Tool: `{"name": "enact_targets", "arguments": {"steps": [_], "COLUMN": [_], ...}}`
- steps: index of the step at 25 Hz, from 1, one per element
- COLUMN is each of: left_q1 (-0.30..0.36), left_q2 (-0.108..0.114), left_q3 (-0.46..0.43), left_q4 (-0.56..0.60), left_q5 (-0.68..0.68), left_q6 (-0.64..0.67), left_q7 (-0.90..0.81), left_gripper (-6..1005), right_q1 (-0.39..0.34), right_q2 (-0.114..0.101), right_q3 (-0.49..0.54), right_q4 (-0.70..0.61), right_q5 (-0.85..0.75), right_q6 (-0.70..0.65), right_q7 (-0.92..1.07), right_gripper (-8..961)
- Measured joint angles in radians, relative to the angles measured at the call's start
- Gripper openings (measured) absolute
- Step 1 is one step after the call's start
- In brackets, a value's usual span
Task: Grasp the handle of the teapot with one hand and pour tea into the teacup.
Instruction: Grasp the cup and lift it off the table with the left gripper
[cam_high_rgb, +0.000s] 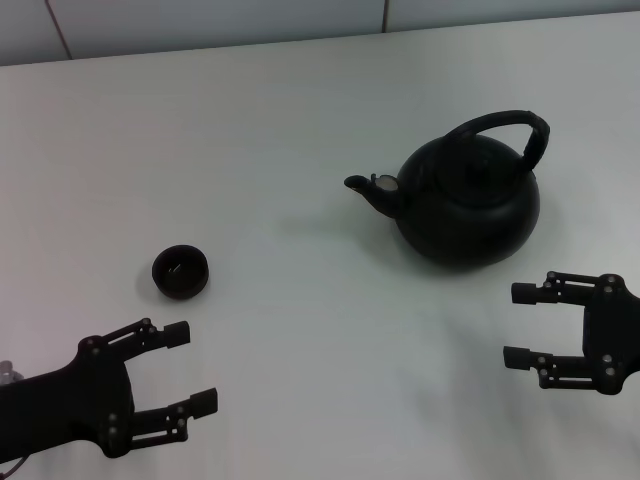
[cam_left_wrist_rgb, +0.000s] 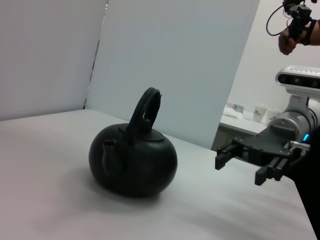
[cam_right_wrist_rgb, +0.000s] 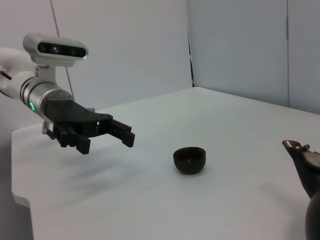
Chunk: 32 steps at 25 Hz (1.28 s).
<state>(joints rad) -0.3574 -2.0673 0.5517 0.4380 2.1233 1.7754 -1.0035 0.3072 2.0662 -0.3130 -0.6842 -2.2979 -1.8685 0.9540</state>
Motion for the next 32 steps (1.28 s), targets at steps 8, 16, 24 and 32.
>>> {"name": "enact_targets", "arguments": {"steps": [8,16,24,32], "left_q1": [0.016,0.067,0.087,0.083], "left_q2": [-0.002,-0.002,-0.001,-0.001], "left_q3": [-0.001,-0.033,-0.078,-0.018], "left_q4": [-0.033,-0.150,-0.182,-0.175], "left_q5": [-0.096,-0.346,-0.402,-0.370], "left_q6": [-0.037,-0.173,-0.205,-0.247], "left_q7": [0.020,0.225,0.298,0.309], "left_gripper": [864,863,863,864], "right_q1": [0.001,0.004,0.009,0.014], "right_q2": [0.000,0.000,0.004,0.005], "right_q3": [0.000,0.006,0.010,0.009], "right_q4": [0.001,0.005,0.003,0.002], "right_q5": [0.004,0.005,0.008,0.008], "right_q6": [0.000,0.006,0.008,0.012], "right_q7": [0.000,0.000,0.000,0.000], "right_gripper": [732,732,731,731]}}
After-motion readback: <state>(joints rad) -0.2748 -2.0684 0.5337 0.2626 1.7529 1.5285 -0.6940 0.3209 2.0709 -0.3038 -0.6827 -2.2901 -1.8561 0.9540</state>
